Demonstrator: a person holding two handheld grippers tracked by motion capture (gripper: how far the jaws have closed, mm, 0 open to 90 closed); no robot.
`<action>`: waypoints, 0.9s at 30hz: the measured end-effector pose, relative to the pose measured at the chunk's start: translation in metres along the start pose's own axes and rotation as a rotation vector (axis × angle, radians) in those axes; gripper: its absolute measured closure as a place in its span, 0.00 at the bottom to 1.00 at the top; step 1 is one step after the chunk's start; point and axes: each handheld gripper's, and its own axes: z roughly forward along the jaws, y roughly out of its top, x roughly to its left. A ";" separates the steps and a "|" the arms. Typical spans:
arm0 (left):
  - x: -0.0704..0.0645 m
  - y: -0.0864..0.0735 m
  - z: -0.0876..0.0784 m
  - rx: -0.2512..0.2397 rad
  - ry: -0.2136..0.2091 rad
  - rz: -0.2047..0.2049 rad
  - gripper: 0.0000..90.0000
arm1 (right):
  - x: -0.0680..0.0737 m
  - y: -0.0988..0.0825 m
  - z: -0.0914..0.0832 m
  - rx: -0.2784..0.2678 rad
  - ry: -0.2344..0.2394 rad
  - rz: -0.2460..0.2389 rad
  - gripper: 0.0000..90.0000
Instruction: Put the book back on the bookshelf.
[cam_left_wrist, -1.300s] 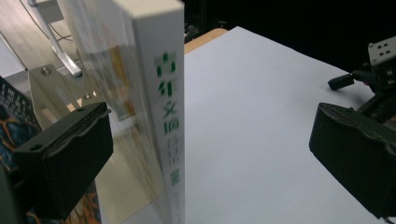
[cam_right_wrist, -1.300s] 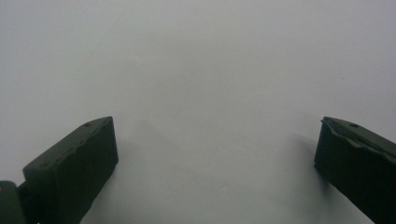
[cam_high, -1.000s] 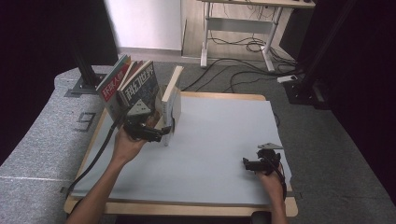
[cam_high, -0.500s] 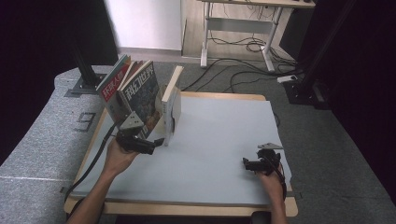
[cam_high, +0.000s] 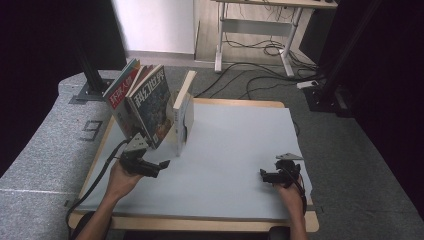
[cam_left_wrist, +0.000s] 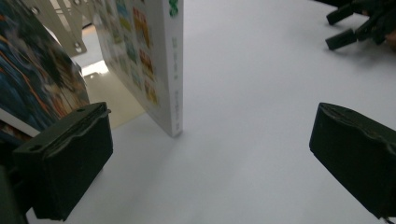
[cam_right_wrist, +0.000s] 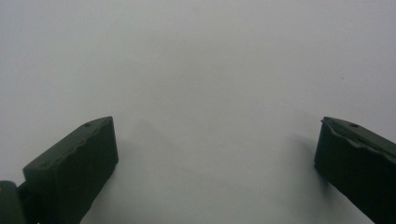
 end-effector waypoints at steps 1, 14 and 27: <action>0.000 0.000 0.000 0.000 0.000 0.000 0.00 | 0.000 0.000 0.000 0.000 0.000 0.000 0.00; -0.005 -0.036 0.019 0.047 -0.040 -0.013 0.00 | 0.000 0.000 0.000 -0.001 -0.001 0.000 0.00; -0.006 -0.064 0.043 0.160 -0.034 -0.004 0.00 | 0.000 0.000 0.000 -0.001 -0.001 0.000 0.00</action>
